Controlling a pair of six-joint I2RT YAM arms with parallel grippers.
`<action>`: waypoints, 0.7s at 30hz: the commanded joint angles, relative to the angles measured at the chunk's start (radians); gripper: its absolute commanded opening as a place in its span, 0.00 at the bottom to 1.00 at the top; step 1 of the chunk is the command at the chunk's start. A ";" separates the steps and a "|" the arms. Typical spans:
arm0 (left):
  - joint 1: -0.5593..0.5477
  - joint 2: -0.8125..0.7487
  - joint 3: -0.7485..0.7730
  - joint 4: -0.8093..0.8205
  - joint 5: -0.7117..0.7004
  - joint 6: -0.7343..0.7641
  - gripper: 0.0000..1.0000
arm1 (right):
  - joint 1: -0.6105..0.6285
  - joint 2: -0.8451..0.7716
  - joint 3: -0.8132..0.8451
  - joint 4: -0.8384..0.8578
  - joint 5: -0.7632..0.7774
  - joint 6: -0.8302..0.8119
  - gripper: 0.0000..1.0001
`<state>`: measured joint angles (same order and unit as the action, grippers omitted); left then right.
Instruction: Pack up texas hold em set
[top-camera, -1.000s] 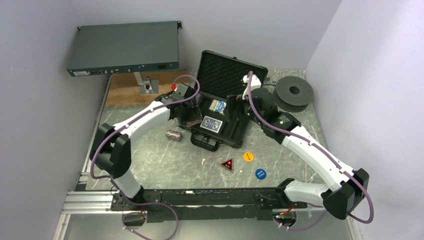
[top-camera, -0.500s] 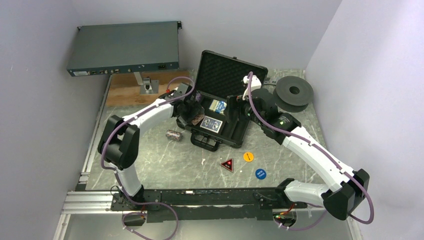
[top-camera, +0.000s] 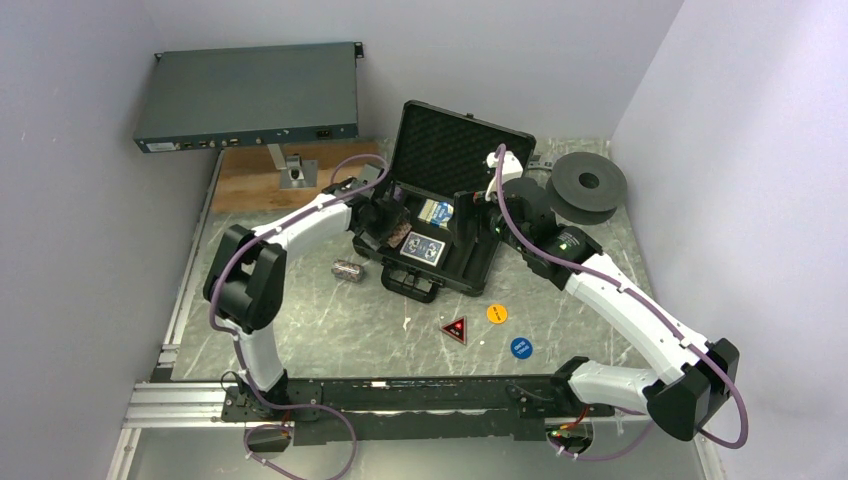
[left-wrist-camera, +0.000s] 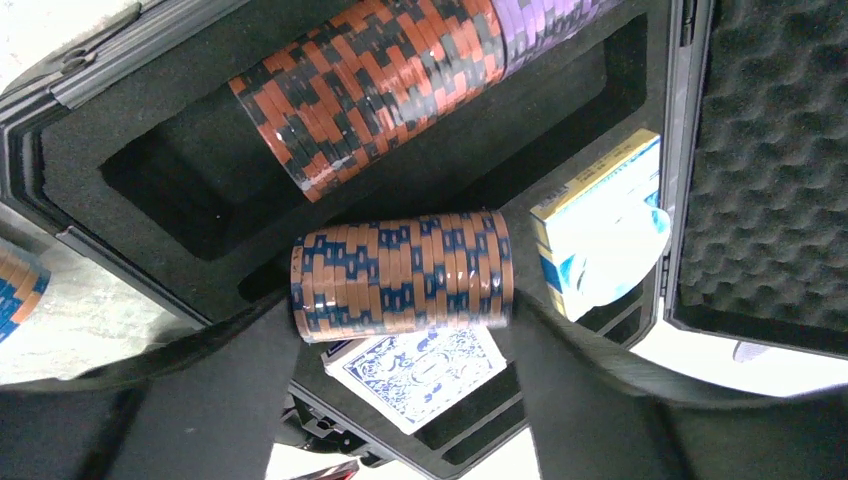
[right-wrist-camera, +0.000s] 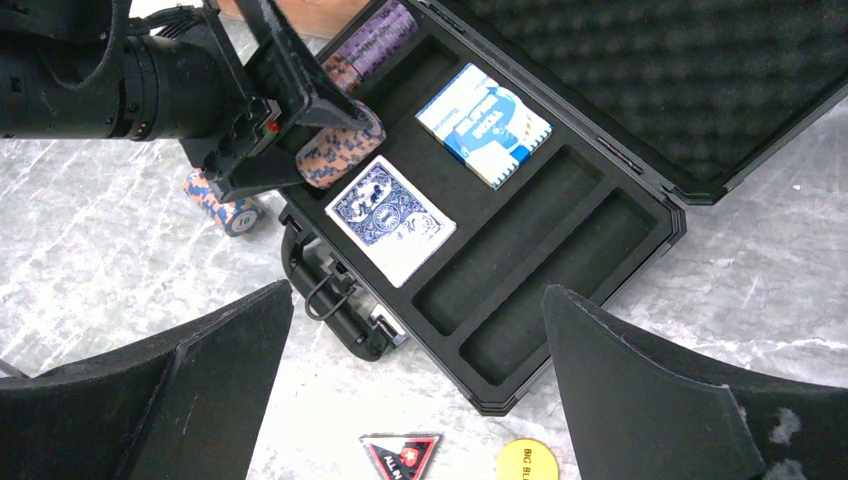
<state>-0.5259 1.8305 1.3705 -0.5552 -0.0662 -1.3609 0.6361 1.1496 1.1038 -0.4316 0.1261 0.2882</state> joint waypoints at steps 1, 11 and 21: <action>0.011 -0.002 0.054 0.028 -0.026 -0.046 0.93 | -0.003 -0.016 0.004 0.039 0.008 -0.001 1.00; 0.010 -0.074 -0.002 0.087 -0.013 0.004 1.00 | -0.003 0.004 0.005 0.039 0.008 -0.003 1.00; 0.003 -0.311 -0.126 0.069 -0.101 0.232 1.00 | -0.003 0.022 0.017 0.046 -0.020 -0.007 1.00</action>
<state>-0.5186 1.6543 1.2808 -0.4923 -0.0944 -1.2640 0.6361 1.1690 1.1038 -0.4313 0.1246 0.2874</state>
